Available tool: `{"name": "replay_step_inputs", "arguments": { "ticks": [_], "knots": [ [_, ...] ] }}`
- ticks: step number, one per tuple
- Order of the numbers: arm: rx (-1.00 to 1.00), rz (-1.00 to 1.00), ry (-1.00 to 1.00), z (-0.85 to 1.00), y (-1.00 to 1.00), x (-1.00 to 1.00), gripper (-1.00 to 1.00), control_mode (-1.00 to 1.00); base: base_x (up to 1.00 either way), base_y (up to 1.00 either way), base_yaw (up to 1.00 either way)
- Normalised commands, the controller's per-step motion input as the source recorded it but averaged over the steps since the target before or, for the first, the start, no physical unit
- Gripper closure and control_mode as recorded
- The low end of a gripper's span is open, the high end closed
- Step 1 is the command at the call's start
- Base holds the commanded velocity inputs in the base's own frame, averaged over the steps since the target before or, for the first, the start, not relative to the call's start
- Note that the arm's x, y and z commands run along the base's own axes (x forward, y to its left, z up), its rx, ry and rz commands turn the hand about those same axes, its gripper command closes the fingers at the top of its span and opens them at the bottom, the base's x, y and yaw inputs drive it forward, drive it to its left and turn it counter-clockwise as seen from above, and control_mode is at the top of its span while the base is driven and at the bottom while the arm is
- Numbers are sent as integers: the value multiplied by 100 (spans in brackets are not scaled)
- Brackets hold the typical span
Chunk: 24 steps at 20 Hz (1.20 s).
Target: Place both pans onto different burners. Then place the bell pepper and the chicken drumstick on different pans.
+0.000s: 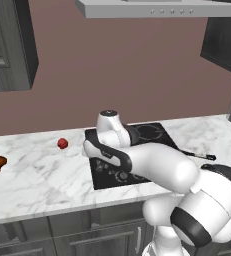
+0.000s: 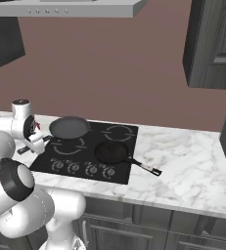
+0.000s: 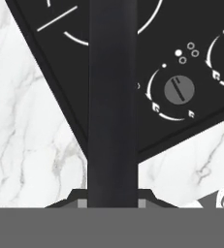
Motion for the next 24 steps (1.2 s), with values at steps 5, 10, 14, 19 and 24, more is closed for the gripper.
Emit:
{"name": "replay_step_inputs", "arguments": {
  "ticks": [5,10,14,19,24],
  "knots": [
    [0,-5,0,-12,0,10,100,-100,0,0,0],
    [0,-1,1,-8,0,8,100,-100,0,0,0],
    [0,-1,5,-8,0,5,100,-100,0,0,0],
    [0,-2,6,-16,1,2,100,-100,0,0,0],
    [0,0,3,-22,13,14,100,-100,0,0,0]
  ]
}}
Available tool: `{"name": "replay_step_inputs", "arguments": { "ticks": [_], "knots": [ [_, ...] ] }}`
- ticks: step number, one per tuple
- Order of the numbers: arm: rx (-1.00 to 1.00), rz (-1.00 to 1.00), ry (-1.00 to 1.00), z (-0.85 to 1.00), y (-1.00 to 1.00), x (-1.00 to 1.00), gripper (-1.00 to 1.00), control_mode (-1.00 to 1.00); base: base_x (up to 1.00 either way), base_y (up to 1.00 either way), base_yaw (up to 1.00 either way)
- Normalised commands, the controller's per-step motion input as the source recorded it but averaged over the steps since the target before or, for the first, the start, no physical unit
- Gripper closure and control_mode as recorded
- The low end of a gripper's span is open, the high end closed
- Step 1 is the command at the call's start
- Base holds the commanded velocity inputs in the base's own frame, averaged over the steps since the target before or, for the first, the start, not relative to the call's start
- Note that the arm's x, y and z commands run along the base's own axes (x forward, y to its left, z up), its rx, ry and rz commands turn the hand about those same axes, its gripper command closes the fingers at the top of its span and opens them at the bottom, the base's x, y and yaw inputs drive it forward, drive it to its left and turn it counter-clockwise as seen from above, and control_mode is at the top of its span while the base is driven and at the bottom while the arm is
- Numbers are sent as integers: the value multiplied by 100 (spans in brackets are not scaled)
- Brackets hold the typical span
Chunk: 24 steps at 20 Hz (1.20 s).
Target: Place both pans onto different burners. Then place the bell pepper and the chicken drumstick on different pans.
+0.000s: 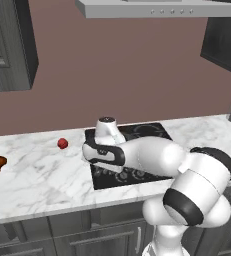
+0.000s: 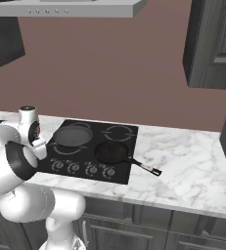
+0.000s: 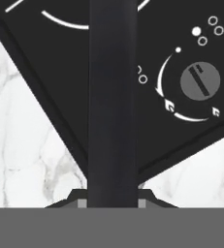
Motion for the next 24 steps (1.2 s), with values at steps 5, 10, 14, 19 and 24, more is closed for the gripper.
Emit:
{"name": "replay_step_inputs", "arguments": {
  "ticks": [5,10,14,19,24],
  "knots": [
    [0,0,0,-14,23,30,100,-100,0,0,0],
    [0,0,1,-13,19,31,100,-100,0,0,0],
    [0,0,4,-23,13,19,100,-100,0,0,0],
    [0,0,2,-31,5,14,100,-100,0,0,0],
    [0,0,2,-33,7,9,100,-100,0,0,0]
  ]
}}
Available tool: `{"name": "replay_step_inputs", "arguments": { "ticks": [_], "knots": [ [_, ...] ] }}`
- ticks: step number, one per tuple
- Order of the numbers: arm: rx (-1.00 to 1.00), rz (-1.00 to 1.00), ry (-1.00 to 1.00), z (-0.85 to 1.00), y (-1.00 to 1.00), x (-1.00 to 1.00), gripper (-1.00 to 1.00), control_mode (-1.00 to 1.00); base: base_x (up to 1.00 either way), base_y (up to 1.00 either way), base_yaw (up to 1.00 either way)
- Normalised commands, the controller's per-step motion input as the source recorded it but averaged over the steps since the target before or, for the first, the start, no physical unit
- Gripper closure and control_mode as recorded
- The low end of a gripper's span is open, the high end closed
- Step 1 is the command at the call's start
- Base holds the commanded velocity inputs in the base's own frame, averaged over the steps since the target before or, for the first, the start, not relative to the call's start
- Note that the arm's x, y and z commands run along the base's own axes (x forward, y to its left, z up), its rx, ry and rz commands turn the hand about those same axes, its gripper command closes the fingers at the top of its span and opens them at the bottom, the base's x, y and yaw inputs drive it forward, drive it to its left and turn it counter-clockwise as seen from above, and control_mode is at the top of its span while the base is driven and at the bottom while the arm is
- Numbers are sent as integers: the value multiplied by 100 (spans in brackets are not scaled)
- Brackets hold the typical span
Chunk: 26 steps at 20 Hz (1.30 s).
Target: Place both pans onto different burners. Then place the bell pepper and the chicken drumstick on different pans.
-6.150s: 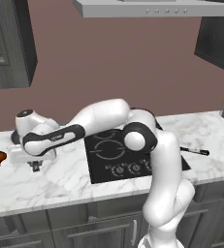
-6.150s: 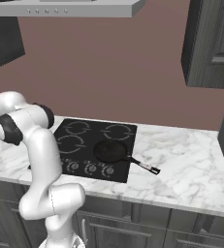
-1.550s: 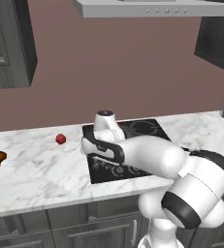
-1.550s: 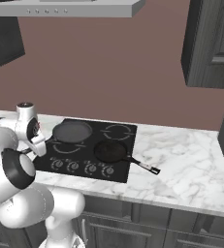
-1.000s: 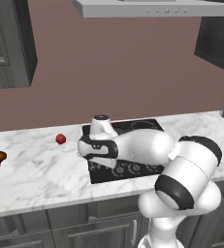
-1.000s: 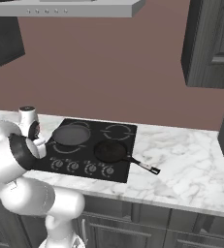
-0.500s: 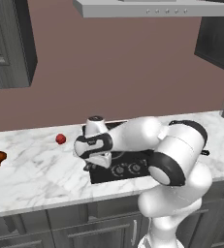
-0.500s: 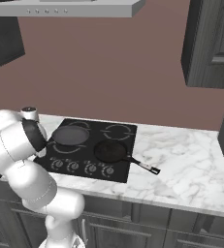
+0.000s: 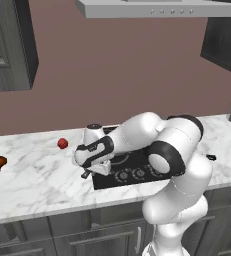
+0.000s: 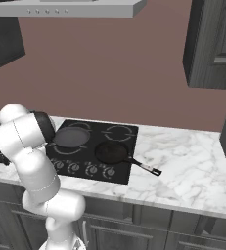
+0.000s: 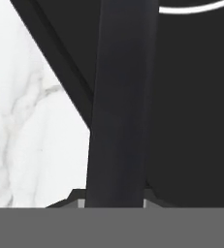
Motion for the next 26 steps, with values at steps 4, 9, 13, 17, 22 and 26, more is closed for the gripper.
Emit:
{"name": "replay_step_inputs", "arguments": {
  "ticks": [4,9,13,17,22,26],
  "knots": [
    [0,0,0,-26,2,2,100,-100,0,0,0],
    [0,0,0,-4,0,-3,100,-100,0,0,0],
    [0,0,0,0,0,-31,100,-100,0,0,0],
    [0,0,0,0,0,-37,100,-100,0,0,0],
    [0,0,0,0,0,-29,100,-100,0,0,0],
    [0,0,0,0,-5,-5,100,-100,0,0,0]
  ]
}}
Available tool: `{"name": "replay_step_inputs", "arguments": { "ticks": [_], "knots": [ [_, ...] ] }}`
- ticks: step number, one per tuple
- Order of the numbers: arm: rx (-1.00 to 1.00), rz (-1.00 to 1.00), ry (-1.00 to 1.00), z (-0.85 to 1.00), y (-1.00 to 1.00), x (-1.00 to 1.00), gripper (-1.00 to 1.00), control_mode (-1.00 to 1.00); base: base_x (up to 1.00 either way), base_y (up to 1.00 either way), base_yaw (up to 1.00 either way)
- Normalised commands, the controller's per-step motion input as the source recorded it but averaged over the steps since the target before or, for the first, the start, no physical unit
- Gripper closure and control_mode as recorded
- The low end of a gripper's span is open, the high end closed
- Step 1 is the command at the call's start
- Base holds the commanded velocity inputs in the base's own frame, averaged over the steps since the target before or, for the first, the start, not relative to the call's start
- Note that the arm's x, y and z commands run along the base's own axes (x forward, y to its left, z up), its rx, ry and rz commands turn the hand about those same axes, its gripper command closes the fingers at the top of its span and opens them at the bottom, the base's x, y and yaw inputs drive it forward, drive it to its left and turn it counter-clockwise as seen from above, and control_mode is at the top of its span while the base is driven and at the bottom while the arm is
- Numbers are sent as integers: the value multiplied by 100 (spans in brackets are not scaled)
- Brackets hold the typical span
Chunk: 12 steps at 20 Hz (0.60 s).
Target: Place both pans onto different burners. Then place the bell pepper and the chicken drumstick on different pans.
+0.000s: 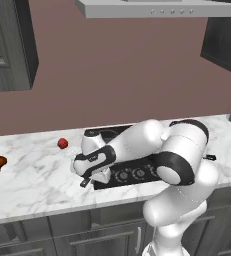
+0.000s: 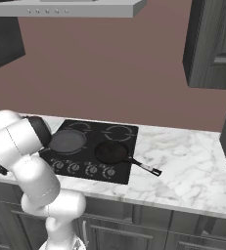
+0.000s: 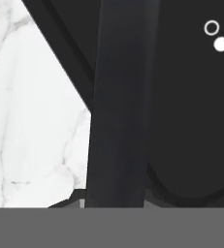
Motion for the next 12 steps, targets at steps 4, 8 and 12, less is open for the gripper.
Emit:
{"name": "replay_step_inputs", "arguments": {
  "ticks": [4,8,12],
  "knots": [
    [0,0,0,0,-6,0,100,-100,0,0,0],
    [0,0,0,0,-7,0,100,-100,0,0,0],
    [0,0,0,0,-2,0,100,-100,0,0,0]
  ]
}}
